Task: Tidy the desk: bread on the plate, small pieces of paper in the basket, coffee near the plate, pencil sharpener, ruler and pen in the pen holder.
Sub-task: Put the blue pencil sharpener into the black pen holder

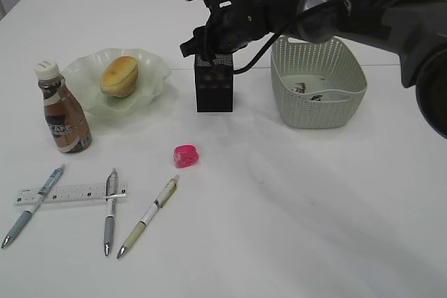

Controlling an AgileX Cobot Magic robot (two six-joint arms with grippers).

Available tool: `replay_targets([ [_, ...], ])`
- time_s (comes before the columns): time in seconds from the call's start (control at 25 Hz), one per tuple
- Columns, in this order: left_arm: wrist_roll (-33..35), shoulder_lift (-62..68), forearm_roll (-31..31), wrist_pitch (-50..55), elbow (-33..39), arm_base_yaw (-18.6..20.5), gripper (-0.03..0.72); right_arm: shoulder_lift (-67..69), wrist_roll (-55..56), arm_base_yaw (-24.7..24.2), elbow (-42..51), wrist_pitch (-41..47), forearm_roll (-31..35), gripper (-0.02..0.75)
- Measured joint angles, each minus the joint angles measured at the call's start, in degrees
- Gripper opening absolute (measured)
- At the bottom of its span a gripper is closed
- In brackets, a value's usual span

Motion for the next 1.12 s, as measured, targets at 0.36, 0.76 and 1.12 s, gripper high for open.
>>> replay_targets([
  [0.36, 0.0, 0.0, 0.0, 0.0, 0.0, 0.0, 0.343, 0.0, 0.0, -0.31, 0.0, 0.0, -0.55, 0.379],
  [0.76, 0.0, 0.0, 0.0, 0.0, 0.0, 0.0, 0.343, 0.0, 0.07, -0.3, 0.0, 0.0, -1.13, 0.379],
  [1.12, 0.0, 0.0, 0.0, 0.0, 0.0, 0.0, 0.343, 0.0, 0.13, -0.3, 0.0, 0.0, -1.27, 0.379],
])
